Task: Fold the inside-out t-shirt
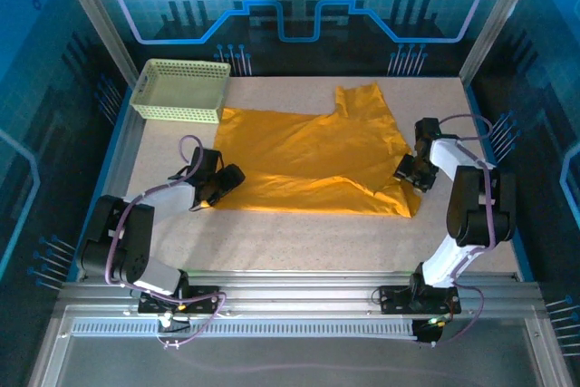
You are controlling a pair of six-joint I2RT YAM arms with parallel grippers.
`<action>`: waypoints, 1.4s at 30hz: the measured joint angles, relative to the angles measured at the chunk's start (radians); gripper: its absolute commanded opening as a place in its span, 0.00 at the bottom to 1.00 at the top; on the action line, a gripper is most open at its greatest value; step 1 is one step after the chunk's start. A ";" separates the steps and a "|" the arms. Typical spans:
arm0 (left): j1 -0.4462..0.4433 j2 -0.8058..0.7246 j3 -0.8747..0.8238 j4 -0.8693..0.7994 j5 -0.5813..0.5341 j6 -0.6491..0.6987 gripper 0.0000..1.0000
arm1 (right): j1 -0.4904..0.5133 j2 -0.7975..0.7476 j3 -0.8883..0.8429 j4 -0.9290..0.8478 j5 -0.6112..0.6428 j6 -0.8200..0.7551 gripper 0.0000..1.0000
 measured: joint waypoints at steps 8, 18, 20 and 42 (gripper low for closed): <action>0.000 -0.003 0.000 0.000 0.000 0.013 0.79 | 0.037 -0.215 -0.120 -0.039 0.014 -0.002 0.52; 0.000 -0.003 0.000 -0.001 -0.001 0.013 0.79 | 0.090 -0.231 -0.262 -0.038 -0.078 0.017 0.33; 0.000 -0.003 0.000 -0.002 -0.001 0.013 0.80 | 0.091 -0.214 -0.260 -0.037 -0.073 0.021 0.27; 0.005 -0.037 -0.006 -0.063 -0.032 0.038 0.85 | 0.113 -0.218 -0.106 -0.150 0.211 -0.014 0.43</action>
